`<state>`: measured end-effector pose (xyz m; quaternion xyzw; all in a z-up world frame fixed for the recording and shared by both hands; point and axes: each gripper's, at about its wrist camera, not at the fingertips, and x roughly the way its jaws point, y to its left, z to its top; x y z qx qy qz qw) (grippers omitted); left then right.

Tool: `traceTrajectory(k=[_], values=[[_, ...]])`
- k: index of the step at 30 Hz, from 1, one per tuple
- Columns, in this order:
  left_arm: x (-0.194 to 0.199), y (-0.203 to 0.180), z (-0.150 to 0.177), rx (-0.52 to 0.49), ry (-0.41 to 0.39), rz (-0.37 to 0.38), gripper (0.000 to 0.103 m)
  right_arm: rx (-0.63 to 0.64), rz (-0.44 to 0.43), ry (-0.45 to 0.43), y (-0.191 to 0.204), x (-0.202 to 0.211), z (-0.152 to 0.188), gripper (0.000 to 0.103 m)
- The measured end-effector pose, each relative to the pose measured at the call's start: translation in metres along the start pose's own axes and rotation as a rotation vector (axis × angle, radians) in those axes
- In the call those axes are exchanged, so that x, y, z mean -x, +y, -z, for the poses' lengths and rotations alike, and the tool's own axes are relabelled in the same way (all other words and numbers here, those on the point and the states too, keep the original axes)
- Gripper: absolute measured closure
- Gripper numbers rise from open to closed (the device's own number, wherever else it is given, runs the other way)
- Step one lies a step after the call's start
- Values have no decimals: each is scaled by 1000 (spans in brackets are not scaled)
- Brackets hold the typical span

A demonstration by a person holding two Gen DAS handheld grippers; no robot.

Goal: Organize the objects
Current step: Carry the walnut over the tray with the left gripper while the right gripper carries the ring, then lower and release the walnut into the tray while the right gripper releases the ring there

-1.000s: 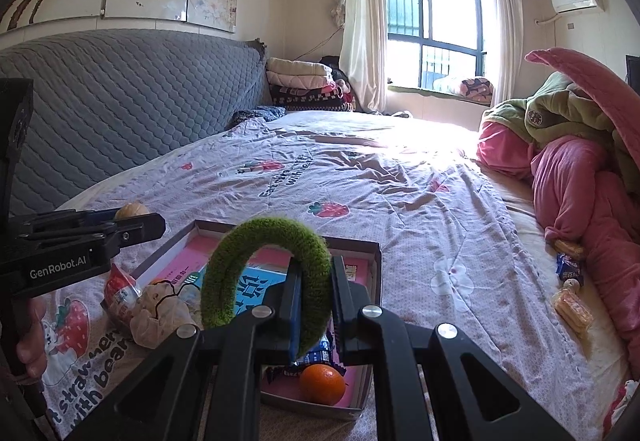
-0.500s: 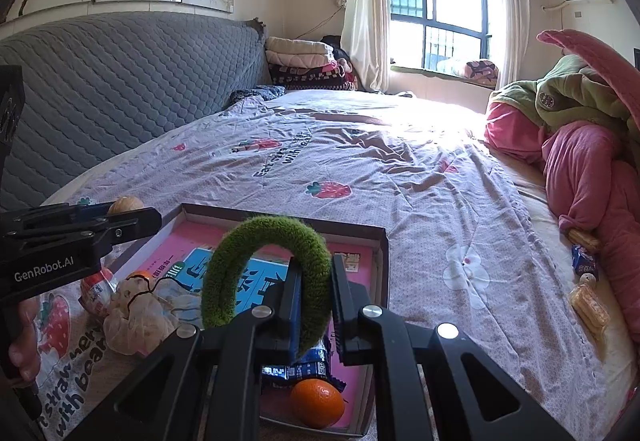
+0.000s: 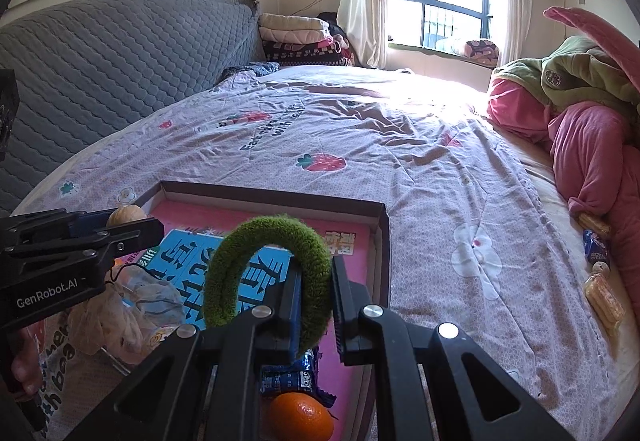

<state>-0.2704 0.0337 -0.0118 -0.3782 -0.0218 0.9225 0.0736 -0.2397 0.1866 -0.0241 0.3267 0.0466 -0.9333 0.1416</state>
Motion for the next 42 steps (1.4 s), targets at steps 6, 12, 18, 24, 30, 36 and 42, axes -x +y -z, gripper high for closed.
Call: traceTrajectory(k=[6,12,18,24,30,36,42], values=[[-16,-2,4,1,33,1,69,-5,6,32,-2,-12,6,89],[-25,-3,7,-2,57,-1,69,27,38,51,2,-18,8,89],[-31,-5,9,-13,77,-2,69,67,63,61,8,-24,5,89],[-35,-6,12,-11,98,0,69,83,71,85,11,-33,4,89],[-37,-3,12,9,122,2,68,59,69,105,7,-34,3,84],[-38,-1,11,17,134,2,68,13,62,125,-1,-34,1,68],[-36,0,12,18,133,-4,68,-7,46,129,-3,-31,-1,62]])
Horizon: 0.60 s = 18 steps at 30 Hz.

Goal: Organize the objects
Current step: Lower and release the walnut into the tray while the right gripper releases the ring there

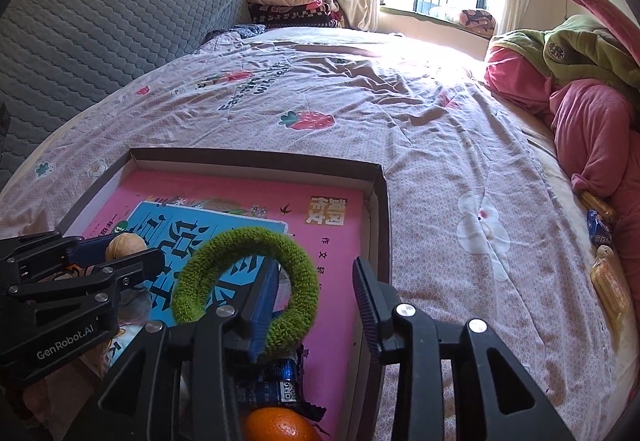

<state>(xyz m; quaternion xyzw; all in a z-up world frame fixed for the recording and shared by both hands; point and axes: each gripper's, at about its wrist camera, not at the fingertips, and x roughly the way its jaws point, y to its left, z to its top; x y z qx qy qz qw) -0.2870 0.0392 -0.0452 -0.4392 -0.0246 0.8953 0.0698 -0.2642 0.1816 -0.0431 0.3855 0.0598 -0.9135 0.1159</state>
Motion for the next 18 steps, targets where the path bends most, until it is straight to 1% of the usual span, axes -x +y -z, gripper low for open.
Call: traceTrajectory(k=[8,12,18], values=[[1,-1,0,1,4,2,68,-10,-6,-9,-1,5,-2,61],[2,-2,1,0,0,-2,68,-20,-14,-13,-3,8,-3,57],[3,-3,1,-1,-2,-3,68,-16,-22,-25,0,14,-4,57]])
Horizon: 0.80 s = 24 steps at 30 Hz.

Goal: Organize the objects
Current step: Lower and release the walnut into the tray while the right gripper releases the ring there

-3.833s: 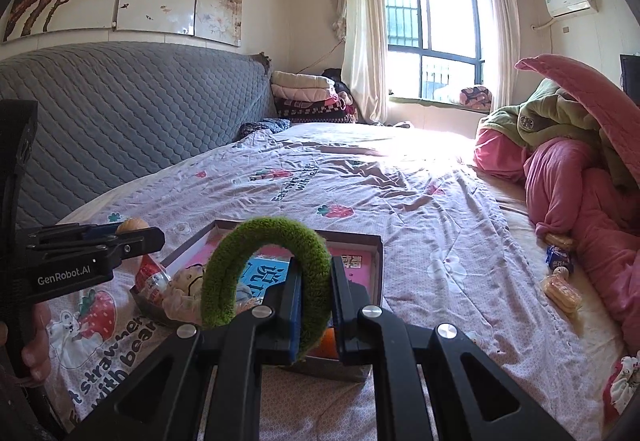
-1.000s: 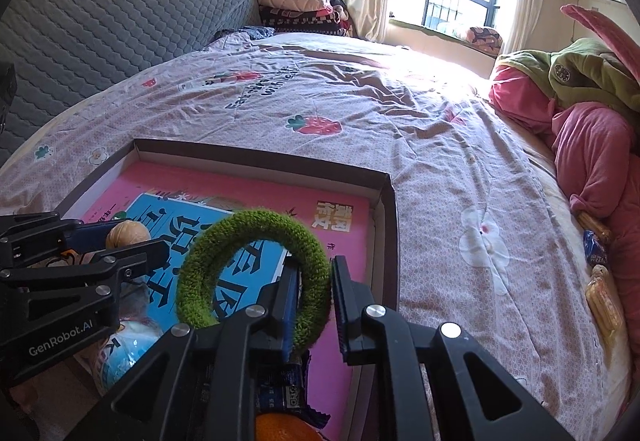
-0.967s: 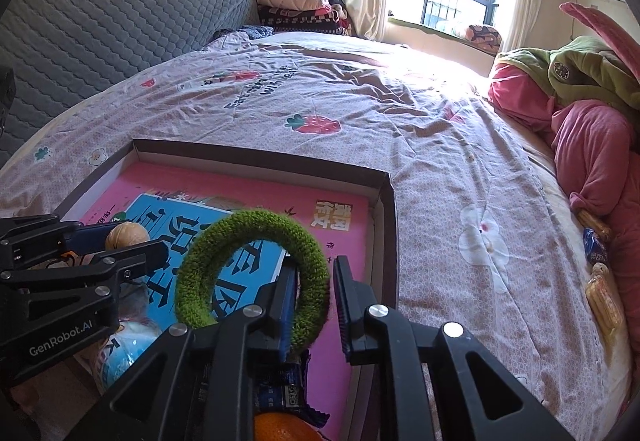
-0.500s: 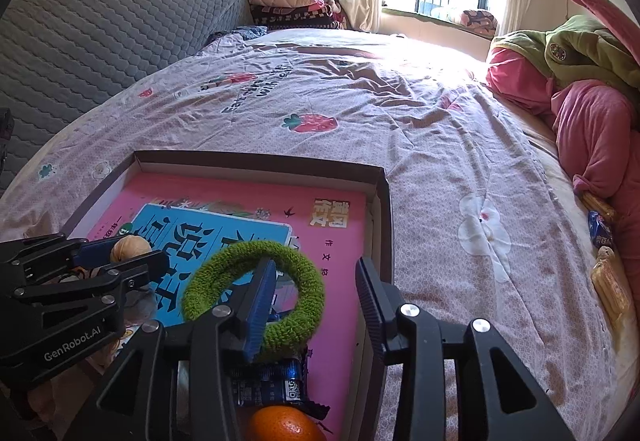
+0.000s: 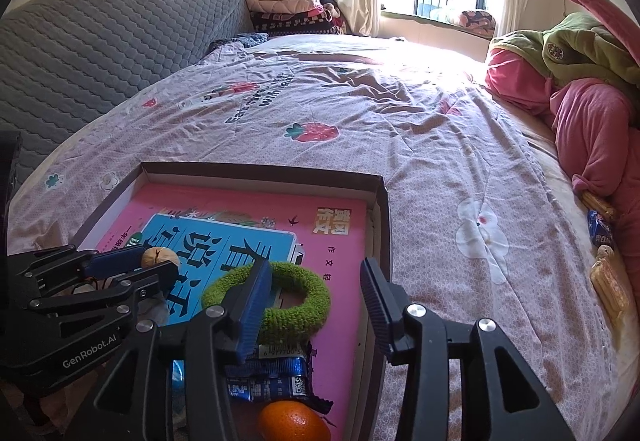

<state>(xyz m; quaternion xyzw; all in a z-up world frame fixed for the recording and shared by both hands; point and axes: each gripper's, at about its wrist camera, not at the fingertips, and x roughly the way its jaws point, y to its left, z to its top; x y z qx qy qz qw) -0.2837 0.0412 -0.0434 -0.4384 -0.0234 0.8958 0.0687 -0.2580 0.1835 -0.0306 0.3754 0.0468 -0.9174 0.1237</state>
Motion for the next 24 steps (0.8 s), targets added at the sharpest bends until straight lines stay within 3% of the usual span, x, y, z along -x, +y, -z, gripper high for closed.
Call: traceTrajectory(k=[19,24], values=[[13,-3,0,-6,-16,-6,68,-2,-6,-30,2,12,-2,57],[23,-2,-3,1,-33,-8,68,-5,-16,-45,3,19,-4,51]])
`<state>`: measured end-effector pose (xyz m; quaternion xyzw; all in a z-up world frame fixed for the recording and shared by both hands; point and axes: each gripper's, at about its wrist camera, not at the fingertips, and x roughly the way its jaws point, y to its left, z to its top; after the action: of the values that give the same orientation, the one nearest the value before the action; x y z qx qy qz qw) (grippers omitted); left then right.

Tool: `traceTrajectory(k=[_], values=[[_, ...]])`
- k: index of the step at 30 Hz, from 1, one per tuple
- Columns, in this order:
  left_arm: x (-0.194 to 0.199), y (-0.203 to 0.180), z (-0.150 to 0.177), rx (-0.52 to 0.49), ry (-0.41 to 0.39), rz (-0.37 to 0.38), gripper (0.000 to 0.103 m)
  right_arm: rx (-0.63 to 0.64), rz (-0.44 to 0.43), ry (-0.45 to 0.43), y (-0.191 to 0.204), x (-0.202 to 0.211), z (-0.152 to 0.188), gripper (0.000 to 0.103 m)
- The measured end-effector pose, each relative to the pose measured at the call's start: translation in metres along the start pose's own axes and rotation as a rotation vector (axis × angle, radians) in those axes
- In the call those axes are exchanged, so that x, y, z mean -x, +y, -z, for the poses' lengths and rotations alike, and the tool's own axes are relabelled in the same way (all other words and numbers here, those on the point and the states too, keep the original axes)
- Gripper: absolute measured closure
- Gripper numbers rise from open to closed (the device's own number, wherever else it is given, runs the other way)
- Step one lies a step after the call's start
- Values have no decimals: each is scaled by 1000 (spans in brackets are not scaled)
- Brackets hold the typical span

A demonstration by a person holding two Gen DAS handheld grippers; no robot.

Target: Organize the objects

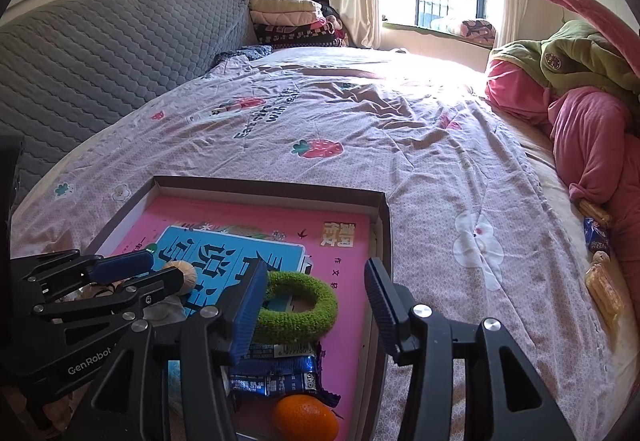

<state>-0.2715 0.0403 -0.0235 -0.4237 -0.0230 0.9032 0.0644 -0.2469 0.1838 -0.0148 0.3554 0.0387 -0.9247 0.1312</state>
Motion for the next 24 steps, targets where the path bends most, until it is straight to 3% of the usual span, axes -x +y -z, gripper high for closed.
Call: traceTrajectory(k=[4,8,24], values=[[10,1,-3,3,-14,-11,67,3,-7,-13,2,6,-2,51],[22,4,-6,21,-32,-16,53,7,-14,-25,4,12,-4,51],[94,22,3,63,-153,-64,30,51,-31,-144,27,66,-11,41]])
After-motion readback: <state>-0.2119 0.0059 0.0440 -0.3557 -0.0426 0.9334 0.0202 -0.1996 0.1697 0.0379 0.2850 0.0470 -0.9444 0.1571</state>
